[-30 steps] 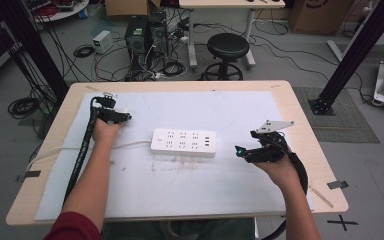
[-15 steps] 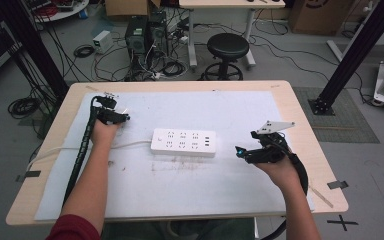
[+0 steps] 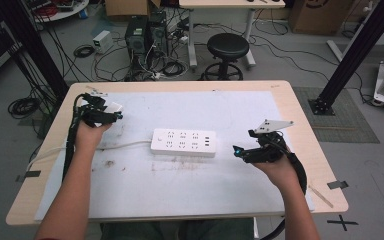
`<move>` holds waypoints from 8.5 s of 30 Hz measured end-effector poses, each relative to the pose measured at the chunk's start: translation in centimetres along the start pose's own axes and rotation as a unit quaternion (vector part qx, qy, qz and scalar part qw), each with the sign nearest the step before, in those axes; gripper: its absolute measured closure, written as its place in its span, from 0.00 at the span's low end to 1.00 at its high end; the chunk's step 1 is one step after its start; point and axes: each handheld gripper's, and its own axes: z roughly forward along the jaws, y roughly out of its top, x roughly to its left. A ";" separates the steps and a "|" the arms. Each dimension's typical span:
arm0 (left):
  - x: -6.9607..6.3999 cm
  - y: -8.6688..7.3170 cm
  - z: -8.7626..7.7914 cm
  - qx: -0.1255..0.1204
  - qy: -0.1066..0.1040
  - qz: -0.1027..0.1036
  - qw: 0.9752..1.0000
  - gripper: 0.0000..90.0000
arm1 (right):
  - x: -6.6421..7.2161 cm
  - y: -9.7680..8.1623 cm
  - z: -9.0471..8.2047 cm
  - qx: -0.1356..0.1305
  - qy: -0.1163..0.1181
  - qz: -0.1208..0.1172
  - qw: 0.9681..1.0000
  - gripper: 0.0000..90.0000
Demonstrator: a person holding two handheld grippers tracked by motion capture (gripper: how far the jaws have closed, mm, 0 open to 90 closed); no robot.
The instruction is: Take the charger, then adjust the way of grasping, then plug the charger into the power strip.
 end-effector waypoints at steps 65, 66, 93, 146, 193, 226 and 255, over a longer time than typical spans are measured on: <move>-15.4 -3.6 -5.4 -0.116 -0.266 0.277 0.916 0.47 | 4.6 1.1 0.5 -0.001 0.095 -0.008 0.995 0.22; -15.4 -3.6 -5.4 -0.116 -0.266 0.277 0.916 0.47 | 4.9 1.1 0.7 0.000 0.101 -0.006 0.995 0.22; -21.7 -4.6 -5.1 -0.223 -0.246 0.383 0.862 0.47 | 8.8 3.7 5.3 -0.028 0.248 0.057 0.967 0.22; -21.0 -3.7 -6.3 -0.214 -0.189 0.363 0.887 0.23 | 7.3 3.9 6.0 -0.022 0.315 0.109 0.943 0.70; -7.9 -2.0 -8.0 -0.086 -0.125 0.205 0.967 0.23 | -0.2 7.4 1.6 0.020 0.172 0.036 0.984 0.70; -7.4 -3.5 -7.8 -0.069 -0.122 0.209 0.968 0.23 | 1.6 16.3 14.0 0.284 0.174 -0.232 0.914 0.70; -7.4 -4.2 -7.3 -0.066 -0.127 0.204 0.968 0.23 | 3.2 15.0 17.9 0.362 0.164 -0.286 0.872 0.70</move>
